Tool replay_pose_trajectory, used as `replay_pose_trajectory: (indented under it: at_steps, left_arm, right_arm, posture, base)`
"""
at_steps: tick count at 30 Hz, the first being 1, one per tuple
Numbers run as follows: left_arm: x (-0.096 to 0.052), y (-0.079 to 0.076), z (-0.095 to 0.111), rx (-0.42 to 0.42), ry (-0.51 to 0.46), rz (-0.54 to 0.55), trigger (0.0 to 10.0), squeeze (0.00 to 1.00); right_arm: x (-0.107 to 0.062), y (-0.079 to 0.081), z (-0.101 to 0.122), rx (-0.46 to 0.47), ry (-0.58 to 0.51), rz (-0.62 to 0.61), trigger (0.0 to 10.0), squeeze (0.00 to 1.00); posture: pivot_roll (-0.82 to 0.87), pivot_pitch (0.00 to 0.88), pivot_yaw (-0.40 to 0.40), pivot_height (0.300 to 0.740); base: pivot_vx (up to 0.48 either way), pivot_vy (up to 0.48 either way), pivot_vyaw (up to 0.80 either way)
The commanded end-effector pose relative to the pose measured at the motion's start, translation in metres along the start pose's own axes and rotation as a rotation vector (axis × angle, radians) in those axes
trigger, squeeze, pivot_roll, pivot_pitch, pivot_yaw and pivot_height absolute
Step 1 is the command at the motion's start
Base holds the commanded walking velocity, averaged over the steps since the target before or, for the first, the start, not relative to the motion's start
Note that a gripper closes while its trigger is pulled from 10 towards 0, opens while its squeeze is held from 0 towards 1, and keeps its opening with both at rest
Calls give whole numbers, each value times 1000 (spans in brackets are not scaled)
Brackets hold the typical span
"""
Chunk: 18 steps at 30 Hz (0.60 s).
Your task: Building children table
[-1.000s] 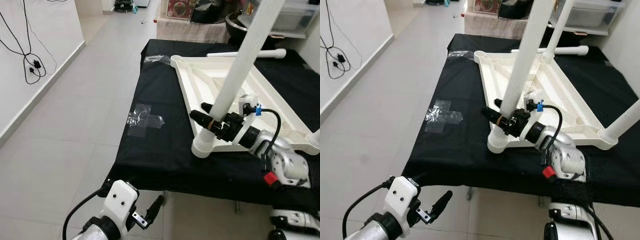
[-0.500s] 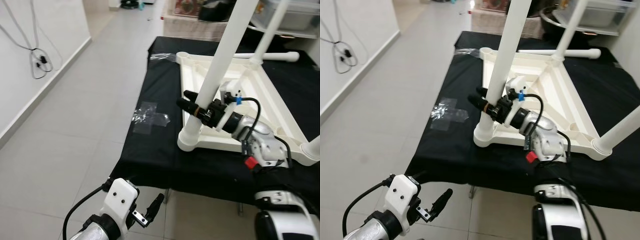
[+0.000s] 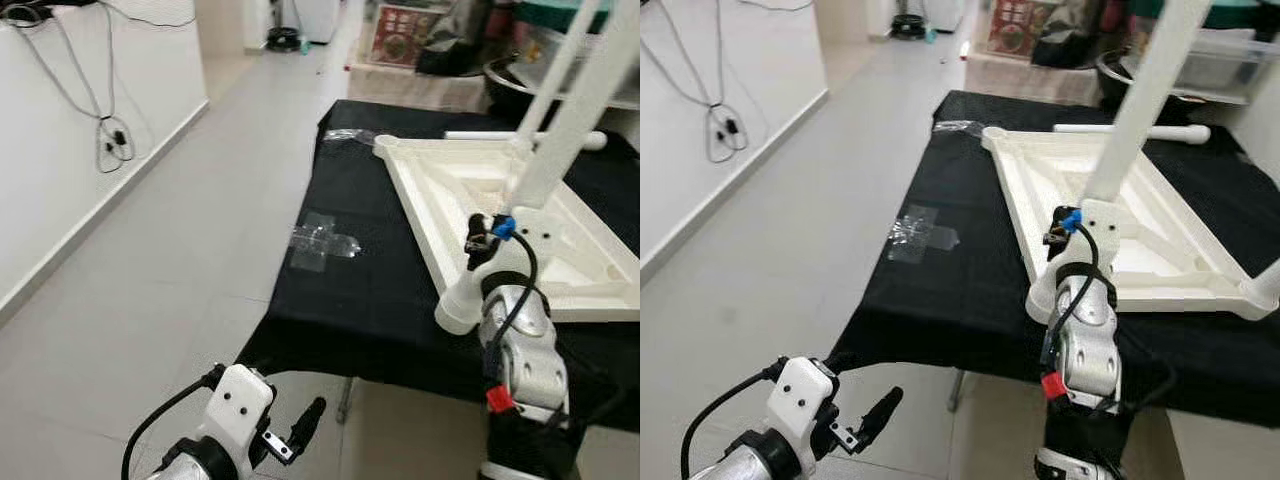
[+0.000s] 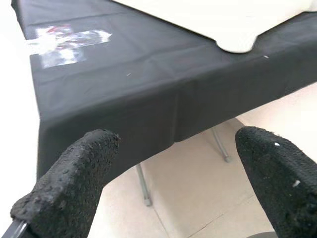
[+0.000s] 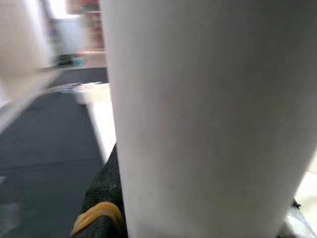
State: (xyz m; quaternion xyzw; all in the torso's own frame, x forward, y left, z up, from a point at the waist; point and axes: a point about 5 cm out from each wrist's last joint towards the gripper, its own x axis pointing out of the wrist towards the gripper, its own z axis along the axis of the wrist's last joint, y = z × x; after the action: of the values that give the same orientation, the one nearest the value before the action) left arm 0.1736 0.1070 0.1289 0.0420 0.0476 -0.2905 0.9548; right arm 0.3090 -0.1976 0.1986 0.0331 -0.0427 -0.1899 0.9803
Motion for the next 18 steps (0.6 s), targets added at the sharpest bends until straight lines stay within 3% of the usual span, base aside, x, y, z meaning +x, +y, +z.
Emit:
replay_pose_trajectory:
  at_steps: [1,2,4,5,6,10,11,13,15,16,17,18]
  left_arm:
    - [-1,-2,-3,-15,18,-8,10000,0]
    - [-1,-2,-4,-16,18,-8,10000,0]
    - [-1,-2,-4,-16,18,-7,10000,0]
    - [-1,-3,-4,-18,18,-8,10000,0]
    - [-1,-3,-4,-19,18,-7,10000,0]
    - [-1,-3,-4,-20,18,-8,10000,0]
    - [-1,-4,-5,-23,18,-9,10000,0]
    - [-1,-5,-5,-26,19,-11,10000,0]
    - [-1,-5,-5,-26,19,-11,10000,0]
    - [-1,-6,-6,-28,19,-14,10000,0]
    - [-1,-6,-6,-28,19,-14,10000,0]
    - [-1,-7,-6,-28,18,-15,10000,0]
  right_arm:
    - [-7,8,-8,-24,53,-36,0,0]
    - [-8,23,-8,18,43,29,6039,0]
    - [-9,32,-8,46,31,66,6039,0]
    - [-9,39,-5,74,4,114,10000,0]
    - [-9,45,-4,94,-17,162,10000,1000]
    - [-8,47,-2,106,-41,197,10000,1000]
    - [-2,47,1,130,-72,280,10000,0]
    - [7,43,4,177,-85,402,10000,0]
    - [7,43,4,177,-85,402,10000,0]
    - [9,39,5,239,-34,648,10000,0]
    - [9,39,5,239,-34,648,10000,0]
    - [7,37,5,243,-16,770,10000,0]
  posture:
    - [126,120,-83,740]
    - [124,118,-84,740]
    - [124,118,-84,740]
    - [124,115,-83,740]
    - [124,115,-83,740]
    - [123,105,-88,740]
    - [119,100,-92,740]
    - [118,98,-91,740]
    - [118,98,-91,740]
    - [118,85,-92,740]
    - [118,85,-92,740]
    - [129,84,-95,740]
  base:
    - [0,0,0]
    - [0,0,0]
    - [0,0,0]
    - [0,0,0]
    - [0,0,0]
    - [0,0,0]
    - [0,0,0]
    - [0,0,0]
    - [0,0,0]
    - [0,0,0]
    - [0,0,0]
    - [0,0,0]
